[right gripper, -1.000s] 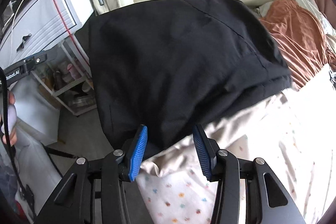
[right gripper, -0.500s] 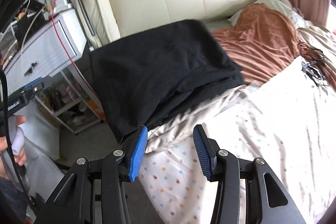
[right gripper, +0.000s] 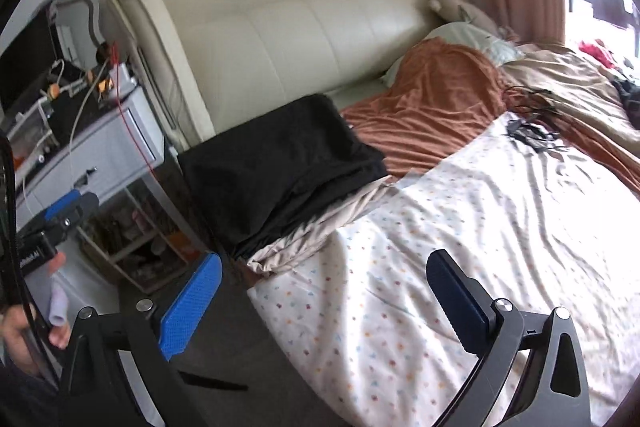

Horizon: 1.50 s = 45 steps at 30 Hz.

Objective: Fold large clothes

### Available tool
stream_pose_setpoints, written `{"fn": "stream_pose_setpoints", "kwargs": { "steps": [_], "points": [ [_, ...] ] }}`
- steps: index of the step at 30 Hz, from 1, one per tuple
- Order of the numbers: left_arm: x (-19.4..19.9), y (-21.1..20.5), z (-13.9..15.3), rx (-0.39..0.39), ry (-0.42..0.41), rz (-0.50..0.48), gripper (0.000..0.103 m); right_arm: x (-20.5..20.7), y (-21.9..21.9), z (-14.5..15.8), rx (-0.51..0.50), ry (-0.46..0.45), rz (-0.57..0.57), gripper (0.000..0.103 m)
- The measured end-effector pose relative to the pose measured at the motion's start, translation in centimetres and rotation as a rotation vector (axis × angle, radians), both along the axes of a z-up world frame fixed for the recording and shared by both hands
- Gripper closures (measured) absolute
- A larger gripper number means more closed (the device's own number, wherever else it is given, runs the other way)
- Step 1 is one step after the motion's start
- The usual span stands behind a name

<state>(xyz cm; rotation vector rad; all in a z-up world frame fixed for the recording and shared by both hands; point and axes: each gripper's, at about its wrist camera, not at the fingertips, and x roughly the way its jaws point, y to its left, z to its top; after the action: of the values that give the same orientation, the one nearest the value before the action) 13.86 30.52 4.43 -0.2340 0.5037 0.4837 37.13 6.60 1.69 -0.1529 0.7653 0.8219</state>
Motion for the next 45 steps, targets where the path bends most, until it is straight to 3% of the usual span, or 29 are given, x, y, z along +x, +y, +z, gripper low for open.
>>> {"fn": "stream_pose_setpoints", "kwargs": {
  "steps": [20,32,45],
  "points": [
    [-7.0,-10.5,2.8,0.024,-0.106,-0.16,0.0,-9.2,-15.8,4.1,0.042,-0.157,-0.199,0.0],
    [-14.0,-15.6,2.2,0.079,-0.145,-0.232,0.0,-17.1,-22.7,3.0,0.093,-0.216,-0.259,0.0],
    [-18.0,-19.8,1.1,0.076,-0.181,-0.311,0.0,-24.6,-27.4,1.4,0.142,-0.235,-0.321,0.0]
  ]
}}
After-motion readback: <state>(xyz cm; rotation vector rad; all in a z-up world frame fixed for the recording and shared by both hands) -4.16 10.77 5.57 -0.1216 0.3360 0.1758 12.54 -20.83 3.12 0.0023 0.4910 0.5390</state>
